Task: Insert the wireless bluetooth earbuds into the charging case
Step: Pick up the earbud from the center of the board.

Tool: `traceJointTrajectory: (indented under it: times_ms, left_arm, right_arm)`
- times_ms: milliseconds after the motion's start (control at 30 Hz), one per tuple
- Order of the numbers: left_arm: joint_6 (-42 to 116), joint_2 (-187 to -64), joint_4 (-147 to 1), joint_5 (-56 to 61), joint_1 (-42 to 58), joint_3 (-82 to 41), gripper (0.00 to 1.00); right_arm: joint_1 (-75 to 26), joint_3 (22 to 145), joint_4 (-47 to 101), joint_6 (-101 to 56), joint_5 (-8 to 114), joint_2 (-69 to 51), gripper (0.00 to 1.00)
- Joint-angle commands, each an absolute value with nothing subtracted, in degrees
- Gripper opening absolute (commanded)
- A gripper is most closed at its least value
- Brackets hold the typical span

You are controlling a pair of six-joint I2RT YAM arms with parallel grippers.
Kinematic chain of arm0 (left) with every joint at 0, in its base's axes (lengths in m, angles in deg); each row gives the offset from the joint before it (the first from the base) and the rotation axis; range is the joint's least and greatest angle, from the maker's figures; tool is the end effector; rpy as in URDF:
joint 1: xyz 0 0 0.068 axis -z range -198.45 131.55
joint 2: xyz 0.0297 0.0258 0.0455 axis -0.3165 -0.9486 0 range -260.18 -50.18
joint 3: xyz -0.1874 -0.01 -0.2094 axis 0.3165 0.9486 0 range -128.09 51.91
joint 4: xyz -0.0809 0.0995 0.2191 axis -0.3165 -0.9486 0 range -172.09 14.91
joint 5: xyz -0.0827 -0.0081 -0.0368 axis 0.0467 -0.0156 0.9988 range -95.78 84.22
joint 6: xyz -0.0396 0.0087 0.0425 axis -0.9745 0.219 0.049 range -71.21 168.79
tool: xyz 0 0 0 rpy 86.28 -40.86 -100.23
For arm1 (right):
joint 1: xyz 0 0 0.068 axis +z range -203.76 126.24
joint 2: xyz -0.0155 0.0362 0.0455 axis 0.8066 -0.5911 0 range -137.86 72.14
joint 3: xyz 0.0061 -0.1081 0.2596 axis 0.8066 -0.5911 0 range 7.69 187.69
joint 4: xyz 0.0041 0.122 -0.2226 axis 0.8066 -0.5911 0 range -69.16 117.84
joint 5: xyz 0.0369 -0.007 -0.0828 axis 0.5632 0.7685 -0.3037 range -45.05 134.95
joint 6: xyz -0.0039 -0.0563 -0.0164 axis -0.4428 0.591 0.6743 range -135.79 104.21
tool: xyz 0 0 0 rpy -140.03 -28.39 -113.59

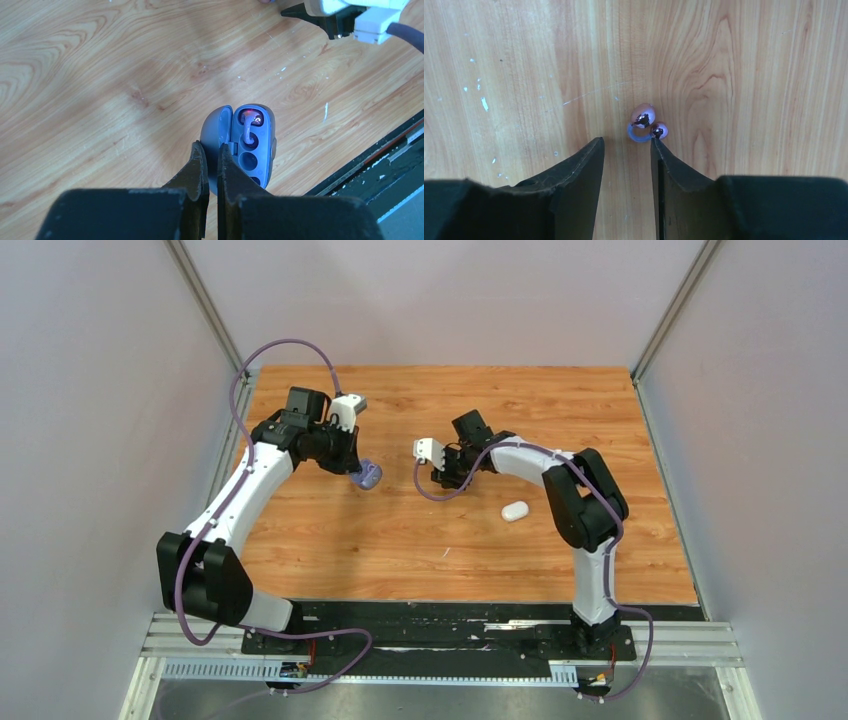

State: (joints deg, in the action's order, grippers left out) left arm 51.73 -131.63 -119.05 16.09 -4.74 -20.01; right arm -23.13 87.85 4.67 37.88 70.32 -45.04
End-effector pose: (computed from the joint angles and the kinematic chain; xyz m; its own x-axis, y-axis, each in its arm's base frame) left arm 0.2786 -0.0843 0.3118 -0.7576 0.2338 -0.6094 0.4746 0.8382 -0.2685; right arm 0.3572 0.2327 0.1637 0.0762 -0.8009 -0.5939 -0.9828 0.0401 -0.1802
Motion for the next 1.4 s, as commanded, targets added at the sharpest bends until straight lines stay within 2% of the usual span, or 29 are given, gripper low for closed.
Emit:
traceJointTrajectory:
  times_ms: [0, 233, 367, 567, 733, 1033, 1367]
  left_arm:
    - [52.31, -131.23, -118.81, 16.71, -5.09, -22.36, 0.0]
    - [52.05, -131.38, -118.19, 16.54, -5.17, -22.15, 0.0]
    - [52.22, -131.32, -118.24, 16.38, -5.33, -22.28, 0.0]
    - [52.35, -131.37, -118.35, 16.27, -5.62, -22.1, 0.0]
    - [52.33, -131.3, -118.41, 16.08, -5.94, -22.21, 0.0]
    - [52.44, -131.21, -118.68, 16.03, -6.4, -22.24, 0.0]
    - [52.53, -131.38, -118.88, 16.17, -6.74, -22.3, 0.0]
  right_arm:
    - [-22.96, 84.44, 7.51, 46.18, 71.4, -40.02, 0.4]
    - [-23.0, 79.32, 7.33, 58.25, 75.47, -36.4, 0.42]
    - [-23.38, 80.95, 7.22, 59.04, 76.42, -37.11, 0.42]
    - [-23.64, 83.89, 6.98, 60.89, 78.12, -39.77, 0.5]
    - [-23.85, 86.85, 4.7, 61.81, 78.88, -42.64, 0.51]
    - [-25.61, 99.86, -11.64, 62.12, 81.17, -50.9, 0.44]
    - [-26.95, 107.58, -25.02, 65.92, 80.63, -57.11, 0.43]
